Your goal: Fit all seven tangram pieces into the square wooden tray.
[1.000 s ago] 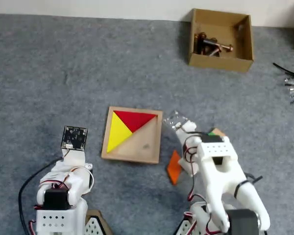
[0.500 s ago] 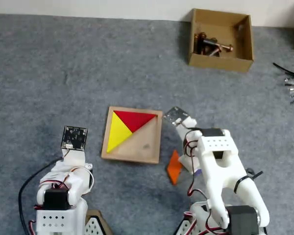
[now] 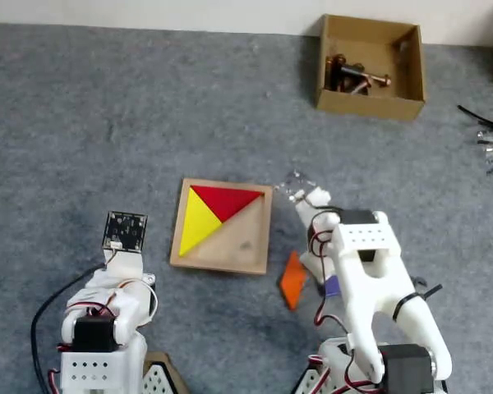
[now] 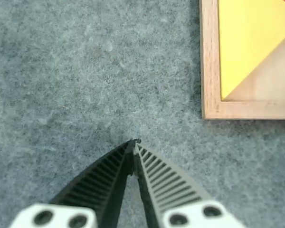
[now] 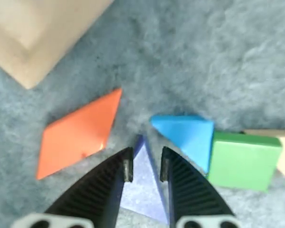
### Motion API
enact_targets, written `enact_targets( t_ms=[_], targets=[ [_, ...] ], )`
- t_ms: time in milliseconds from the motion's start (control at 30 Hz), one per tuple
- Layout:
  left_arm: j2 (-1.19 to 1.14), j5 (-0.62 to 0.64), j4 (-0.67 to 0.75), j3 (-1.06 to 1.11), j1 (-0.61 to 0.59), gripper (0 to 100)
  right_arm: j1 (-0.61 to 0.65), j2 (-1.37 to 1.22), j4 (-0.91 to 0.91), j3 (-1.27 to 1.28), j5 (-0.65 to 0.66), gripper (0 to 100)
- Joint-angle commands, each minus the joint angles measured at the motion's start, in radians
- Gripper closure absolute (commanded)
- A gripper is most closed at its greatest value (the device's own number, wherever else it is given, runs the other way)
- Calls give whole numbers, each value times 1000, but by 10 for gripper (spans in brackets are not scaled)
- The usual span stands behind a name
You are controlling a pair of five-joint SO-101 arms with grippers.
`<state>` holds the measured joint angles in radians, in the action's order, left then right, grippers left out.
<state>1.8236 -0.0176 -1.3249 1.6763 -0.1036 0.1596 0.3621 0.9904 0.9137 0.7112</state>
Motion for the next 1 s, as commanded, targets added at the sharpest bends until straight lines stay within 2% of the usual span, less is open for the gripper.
enact_targets(
  t_ms=[0, 133, 233, 333, 433, 600, 967],
  targets=[
    [10, 2, -3, 18, 12, 995, -15, -1, 30, -64, 8, 906],
    [10, 2, -3, 18, 12, 995, -10, 1, 145, -136, -18, 902],
    [10, 2, -3, 18, 12, 995, -10, 1, 277, -199, -26, 848],
    [10, 2, -3, 18, 12, 995, -12, 1, 366, -229, 12, 803],
    [10, 2, -3, 18, 12, 995, -10, 1, 409, -228, 78, 800],
    [10, 2, -3, 18, 12, 995, -15, -1, 401, -154, 143, 796],
    [10, 2, -3, 18, 12, 995, -27, -1, 194, 15, 150, 796]
  ],
)
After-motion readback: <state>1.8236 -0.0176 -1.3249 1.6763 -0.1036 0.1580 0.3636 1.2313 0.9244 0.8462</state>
